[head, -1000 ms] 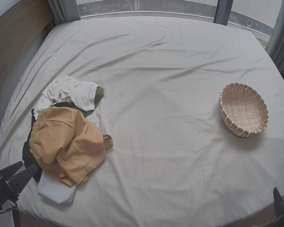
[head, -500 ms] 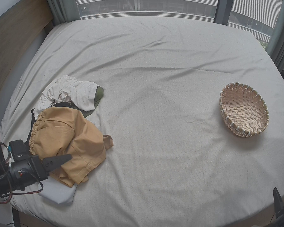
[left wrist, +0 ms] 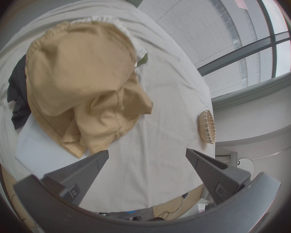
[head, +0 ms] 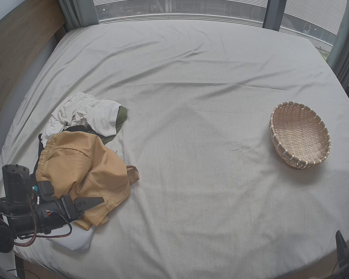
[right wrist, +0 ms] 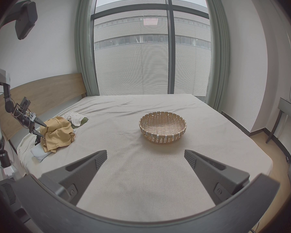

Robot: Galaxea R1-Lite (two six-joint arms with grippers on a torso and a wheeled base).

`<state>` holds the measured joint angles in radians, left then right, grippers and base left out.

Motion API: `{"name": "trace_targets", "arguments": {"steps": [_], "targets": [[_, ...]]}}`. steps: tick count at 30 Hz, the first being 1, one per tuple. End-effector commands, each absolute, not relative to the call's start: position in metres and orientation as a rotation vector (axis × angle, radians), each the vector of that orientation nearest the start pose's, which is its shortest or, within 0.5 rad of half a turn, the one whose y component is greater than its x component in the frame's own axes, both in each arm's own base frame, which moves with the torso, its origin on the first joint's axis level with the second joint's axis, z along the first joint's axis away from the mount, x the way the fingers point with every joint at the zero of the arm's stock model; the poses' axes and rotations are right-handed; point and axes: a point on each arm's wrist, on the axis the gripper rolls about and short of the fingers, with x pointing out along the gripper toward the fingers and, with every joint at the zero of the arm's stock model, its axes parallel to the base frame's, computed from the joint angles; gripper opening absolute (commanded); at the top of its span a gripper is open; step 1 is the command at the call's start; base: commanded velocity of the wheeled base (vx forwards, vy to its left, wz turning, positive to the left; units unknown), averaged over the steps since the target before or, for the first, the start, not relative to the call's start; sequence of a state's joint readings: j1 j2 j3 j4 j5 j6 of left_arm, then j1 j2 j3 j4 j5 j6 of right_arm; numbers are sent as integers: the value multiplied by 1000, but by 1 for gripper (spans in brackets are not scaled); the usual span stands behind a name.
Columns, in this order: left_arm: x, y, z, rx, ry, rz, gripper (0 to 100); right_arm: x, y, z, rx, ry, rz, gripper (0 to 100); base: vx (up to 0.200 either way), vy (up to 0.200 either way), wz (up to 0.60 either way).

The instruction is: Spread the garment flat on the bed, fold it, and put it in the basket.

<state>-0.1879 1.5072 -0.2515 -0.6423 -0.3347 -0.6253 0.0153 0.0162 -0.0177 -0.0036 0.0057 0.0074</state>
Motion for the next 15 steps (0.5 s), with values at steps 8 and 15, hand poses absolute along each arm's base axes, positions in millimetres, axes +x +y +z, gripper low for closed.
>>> {"name": "trace_targets", "arguments": {"steps": [8, 15], "targets": [[198, -45, 54, -647, 928, -223, 100, -23, 0, 76, 9, -5, 21, 100, 0, 0, 0], [207, -46, 28, -645, 925, -220, 100, -23, 0, 76, 9, -5, 20, 100, 0, 0, 0]]}}
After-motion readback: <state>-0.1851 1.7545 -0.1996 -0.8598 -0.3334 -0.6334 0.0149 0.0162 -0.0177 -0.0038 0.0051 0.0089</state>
